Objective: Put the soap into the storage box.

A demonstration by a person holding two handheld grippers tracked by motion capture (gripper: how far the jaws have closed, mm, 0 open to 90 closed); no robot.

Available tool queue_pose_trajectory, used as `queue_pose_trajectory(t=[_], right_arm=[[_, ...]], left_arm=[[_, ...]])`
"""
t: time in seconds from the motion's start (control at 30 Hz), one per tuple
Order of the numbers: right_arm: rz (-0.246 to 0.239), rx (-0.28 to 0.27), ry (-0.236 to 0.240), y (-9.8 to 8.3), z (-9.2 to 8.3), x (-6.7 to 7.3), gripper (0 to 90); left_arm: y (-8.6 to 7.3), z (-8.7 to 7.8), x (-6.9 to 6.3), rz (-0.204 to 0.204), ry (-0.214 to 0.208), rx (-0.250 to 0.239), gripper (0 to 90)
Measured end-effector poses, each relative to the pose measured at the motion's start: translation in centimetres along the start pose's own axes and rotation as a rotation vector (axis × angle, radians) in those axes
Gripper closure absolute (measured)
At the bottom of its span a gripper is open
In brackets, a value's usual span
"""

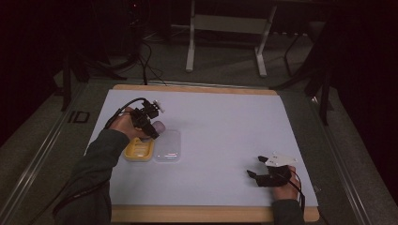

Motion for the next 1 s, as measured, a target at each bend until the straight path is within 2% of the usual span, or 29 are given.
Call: queue_pose_trajectory(t=[0.07, 0.13, 0.33, 0.53, 0.77, 0.9, 1.0], right_arm=[[0.001, 0.000, 0.000, 0.0, 0.0, 0.0, 24.1], [0.000, 0.000, 0.000, 0.0, 0.0, 0.0, 24.1], [-0.003, 0.001, -0.001, 0.0, 0.0, 0.0, 24.1], [-0.011, 0.012, -0.006, 0.0, 0.1, 0.1, 24.1], [-0.011, 0.010, -0.004, 0.0, 0.1, 0.1, 24.1], [-0.012, 0.011, -0.005, 0.0, 0.1, 0.1, 24.1], [-0.012, 0.011, -0.005, 0.0, 0.1, 0.1, 24.1]], left_arm=[[-0.1, 0.1, 0.1, -0.005, -0.001, 0.000, 49.9], [-0.7, 0.2, 0.4, -0.036, -0.002, 0.002, 49.9], [-2.2, 0.9, 1.4, -0.092, -0.006, 0.025, 49.9], [-3.2, 2.0, 1.7, -0.127, -0.014, 0.037, 49.8], [-4.2, 2.9, 2.1, -0.194, -0.026, 0.048, 49.7], [-4.7, 3.3, 2.3, -0.188, -0.034, 0.063, 49.7], [-4.8, 3.3, 2.4, -0.209, -0.058, 0.047, 48.1]])
Point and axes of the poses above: each handheld gripper's, and its own axes: z roughly forward along the jaws, y roughly out of its top, x roughly to its left, the point moved 5 cm from there along z, roughly forward along the jaws
